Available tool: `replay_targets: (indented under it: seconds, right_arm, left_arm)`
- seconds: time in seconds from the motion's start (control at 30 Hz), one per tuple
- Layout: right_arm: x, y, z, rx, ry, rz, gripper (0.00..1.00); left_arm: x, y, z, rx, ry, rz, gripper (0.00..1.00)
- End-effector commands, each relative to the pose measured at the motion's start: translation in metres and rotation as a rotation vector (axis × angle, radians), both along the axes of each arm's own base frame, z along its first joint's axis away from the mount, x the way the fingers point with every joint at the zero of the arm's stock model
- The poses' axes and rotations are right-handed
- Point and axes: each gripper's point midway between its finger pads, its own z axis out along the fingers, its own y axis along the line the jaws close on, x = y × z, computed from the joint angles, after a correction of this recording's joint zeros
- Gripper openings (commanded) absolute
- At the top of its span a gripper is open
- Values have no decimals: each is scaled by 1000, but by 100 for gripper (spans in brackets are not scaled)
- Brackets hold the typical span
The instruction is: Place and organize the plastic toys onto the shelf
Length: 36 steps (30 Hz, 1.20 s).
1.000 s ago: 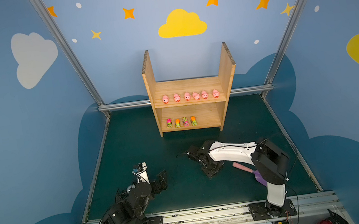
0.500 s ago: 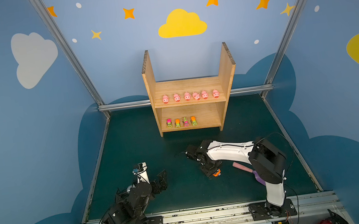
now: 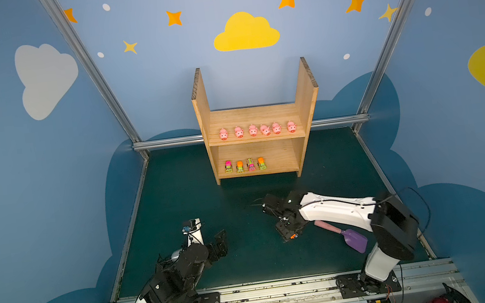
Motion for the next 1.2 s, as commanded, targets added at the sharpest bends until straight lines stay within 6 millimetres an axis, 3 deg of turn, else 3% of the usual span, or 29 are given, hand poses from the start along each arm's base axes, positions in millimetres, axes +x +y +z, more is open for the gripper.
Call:
replay_targets:
  seconds: [0.0, 0.3, 0.53, 0.7, 0.93, 1.17]
  right_arm:
    - [0, 1, 13, 153, -44, -110, 71]
    - [-20, -30, 11, 393, 21, -301, 60]
    - [-32, -24, -10, 596, 92, -369, 49]
    - [-26, -20, -13, 703, 78, -396, 45]
    - [-16, -22, -18, 774, 72, -427, 47]
    - [-6, -16, -30, 815, 98, -450, 46]
  left_arm:
    - [4, -12, 19, -32, -21, -35, 100]
    - [12, -63, 12, -34, 91, -163, 99]
    - [16, -109, 0, -51, 153, -260, 89]
    - [19, -131, -5, -1, 195, -308, 86]
    - [27, -152, -14, 24, 218, -345, 78]
    - [33, -154, -21, 82, 244, -325, 75]
